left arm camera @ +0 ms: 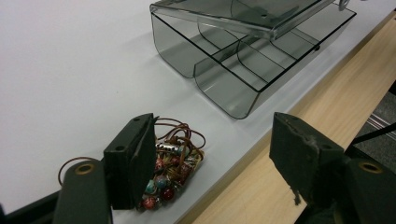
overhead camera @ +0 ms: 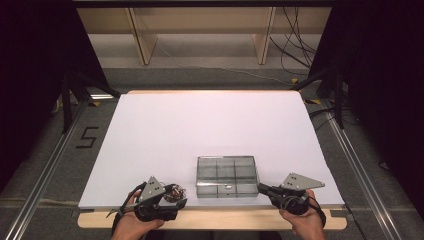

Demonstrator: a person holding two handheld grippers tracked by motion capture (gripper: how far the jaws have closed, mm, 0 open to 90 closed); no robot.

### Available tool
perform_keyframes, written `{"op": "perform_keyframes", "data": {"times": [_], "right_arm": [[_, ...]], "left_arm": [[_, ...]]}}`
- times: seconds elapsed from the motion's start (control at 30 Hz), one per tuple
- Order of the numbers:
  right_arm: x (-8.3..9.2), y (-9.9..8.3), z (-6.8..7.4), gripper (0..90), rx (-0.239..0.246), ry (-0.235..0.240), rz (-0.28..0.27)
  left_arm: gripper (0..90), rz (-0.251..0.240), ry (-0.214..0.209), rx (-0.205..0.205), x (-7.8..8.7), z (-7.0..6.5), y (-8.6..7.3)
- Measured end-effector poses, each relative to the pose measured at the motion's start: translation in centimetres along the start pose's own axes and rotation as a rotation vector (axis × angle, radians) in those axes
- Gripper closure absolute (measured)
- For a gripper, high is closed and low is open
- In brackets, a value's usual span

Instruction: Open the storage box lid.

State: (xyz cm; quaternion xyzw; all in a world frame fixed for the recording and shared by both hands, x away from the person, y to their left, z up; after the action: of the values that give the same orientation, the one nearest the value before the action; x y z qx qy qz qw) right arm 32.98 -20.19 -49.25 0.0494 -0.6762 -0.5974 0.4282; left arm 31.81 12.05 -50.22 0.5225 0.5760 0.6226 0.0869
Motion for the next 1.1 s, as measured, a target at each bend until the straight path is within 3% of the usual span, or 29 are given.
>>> {"op": "perform_keyframes", "data": {"times": [0.03, 0.07, 0.1, 0.17, 0.33, 0.37, 0.4, 0.47, 0.53, 0.57, 0.63, 0.67, 0.73, 0.8, 0.83, 0.87, 0.9, 0.97, 1.0, 1.03, 1.07, 1.1], "right_arm": [[-0.2, 0.3, -0.4, 90.0, 0.042, -0.013, -0.03], [-0.3, 0.4, -0.4, 90.0, 0.038, -0.01, -0.031], [-0.3, 0.5, -0.1, 90.0, 0.019, 0.001, -0.027], [-0.4, 0.9, -0.4, 90.0, 0.055, -0.007, -0.044], [-0.7, 1.6, -0.3, 90.0, 0.057, -0.015, -0.063], [-0.7, 1.8, -0.5, 90.0, 0.081, -0.007, -0.063], [-0.8, 1.9, -0.3, 90.0, 0.05, -0.004, -0.066], [-0.9, 2.2, -0.6, 90.0, 0.071, -0.014, -0.071], [-1.1, 2.3, -0.4, 90.0, 0.045, -0.001, -0.066], [-1.2, 2.5, -0.7, 90.0, 0.071, -0.01, -0.072], [-1.3, 2.6, -0.7, 90.0, 0.061, 0.009, -0.074], [-1.2, 2.6, -0.5, 90.0, 0.03, -0.003, -0.051], [-1.5, 3.1, -0.9, 90.0, 0.071, -0.012, -0.079], [-1.7, 3.3, -0.8, 90.0, 0.051, -0.004, -0.09], [-1.7, 3.5, -1.1, 90.0, 0.075, -0.019, -0.094], [-1.9, 3.6, -1.0, 90.0, 0.06, -0.016, -0.107], [-1.8, 3.6, -1.0, 90.0, 0.053, -0.015, -0.086], [-2.0, 3.6, -0.9, 90.0, 0.041, 0.003, -0.08], [-2.1, 3.7, -1.2, 90.0, 0.074, -0.016, -0.088], [-2.1, 3.7, -1.2, 90.0, 0.074, -0.016, -0.088], [-2.1, 3.7, -1.0, 90.0, 0.033, -0.01, -0.073], [-2.2, 3.8, -1.2, 90.0, 0.051, -0.014, -0.081]], "left_arm": [[31.1, 0.0, 0.0, 0.0, 0.0, 0.0, 0.0], [30.8, -0.032, -0.003, 0.019, -0.2, -0.1, 0.1], [30.8, -0.026, -0.001, 0.016, -0.1, -0.1, 0.2], [30.7, -0.029, -0.001, 0.012, 0.0, 0.0, 0.4], [30.2, -0.034, 0.004, -0.01, 0.4, 0.1, 1.0], [30.2, -0.048, -0.001, -0.019, 0.2, 0.1, 1.2], [30.1, -0.046, 0.0, -0.017, 0.2, 0.1, 1.3], [30.1, -0.046, -0.002, -0.03, 0.0, 0.2, 1.7], [30.1, -0.056, 0.0, -0.033, -0.2, 0.3, 2.2], [30.0, -0.059, -0.001, -0.038, -0.3, 0.4, 2.4], [30.0, -0.062, 0.004, -0.04, -0.5, 0.4, 2.7], [30.0, -0.069, 0.011, -0.035, -0.7, 0.4, 3.0], [30.1, -0.077, 0.015, -0.084, -1.3, 0.6, 3.9], [30.1, -0.078, 0.016, -0.078, -1.6, 0.6, 4.3], [30.1, -0.078, 0.02, -0.082, -1.8, 0.7, 4.5], [30.1, -0.08, 0.012, -0.092, -2.0, 0.8, 4.8], [30.4, -0.092, -0.006, -0.1, -2.2, 0.9, 5.0], [30.9, -0.096, 0.004, -0.096, -2.5, 1.2, 5.4], [30.8, -0.099, -0.001, -0.092, -2.7, 1.3, 5.5], [30.9, -0.099, -0.001, -0.092, -2.7, 1.3, 5.5], [31.0, -0.101, -0.009, -0.1, -2.9, 1.6, 5.8], [31.3, -0.105, 0.0, -0.102, -3.0, 1.7, 5.9]]}}
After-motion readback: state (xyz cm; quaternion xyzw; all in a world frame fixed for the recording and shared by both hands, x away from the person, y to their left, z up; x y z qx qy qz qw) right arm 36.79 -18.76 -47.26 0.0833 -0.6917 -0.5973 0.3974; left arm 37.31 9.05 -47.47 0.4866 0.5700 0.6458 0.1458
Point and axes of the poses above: each handheld gripper's, and its own axes: x roughly backward along the jaws, y roughly out of its top, z roughly to its left, the point moved 6 cm from there along -x, roughly forward along the jaws, and after that the axes turned 9 degrees about -y, right-handed, at the moved point
